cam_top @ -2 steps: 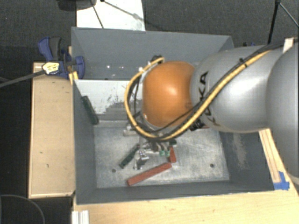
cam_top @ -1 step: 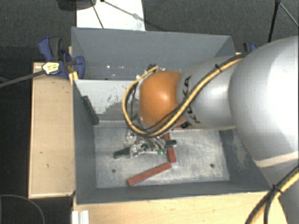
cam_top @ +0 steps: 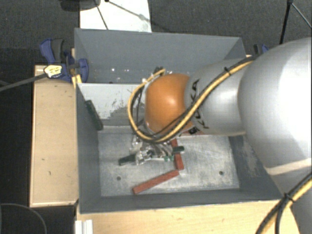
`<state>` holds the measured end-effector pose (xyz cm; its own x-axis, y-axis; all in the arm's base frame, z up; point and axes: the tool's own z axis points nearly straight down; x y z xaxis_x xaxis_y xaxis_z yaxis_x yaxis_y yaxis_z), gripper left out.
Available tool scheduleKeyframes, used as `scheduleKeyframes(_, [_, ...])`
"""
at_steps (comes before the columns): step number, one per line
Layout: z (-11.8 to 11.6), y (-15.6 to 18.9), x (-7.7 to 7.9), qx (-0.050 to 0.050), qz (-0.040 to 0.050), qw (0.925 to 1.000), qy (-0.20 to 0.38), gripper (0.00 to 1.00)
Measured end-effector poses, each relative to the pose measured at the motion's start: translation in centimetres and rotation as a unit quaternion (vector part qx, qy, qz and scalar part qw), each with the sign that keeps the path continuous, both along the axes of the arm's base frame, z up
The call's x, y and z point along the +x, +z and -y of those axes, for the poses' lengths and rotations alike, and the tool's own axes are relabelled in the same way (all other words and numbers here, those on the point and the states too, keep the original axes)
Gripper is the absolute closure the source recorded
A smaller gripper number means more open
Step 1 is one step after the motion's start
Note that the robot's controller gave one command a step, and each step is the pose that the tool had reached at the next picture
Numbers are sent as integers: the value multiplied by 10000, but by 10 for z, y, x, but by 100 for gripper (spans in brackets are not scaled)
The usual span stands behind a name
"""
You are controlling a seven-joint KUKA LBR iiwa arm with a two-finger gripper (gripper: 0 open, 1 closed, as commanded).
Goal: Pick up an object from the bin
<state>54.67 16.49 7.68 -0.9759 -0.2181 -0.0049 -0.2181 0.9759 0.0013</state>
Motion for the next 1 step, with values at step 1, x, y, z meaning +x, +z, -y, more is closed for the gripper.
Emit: scheduleKeyframes(1, [1,159,8,-1,9,10000,29,100])
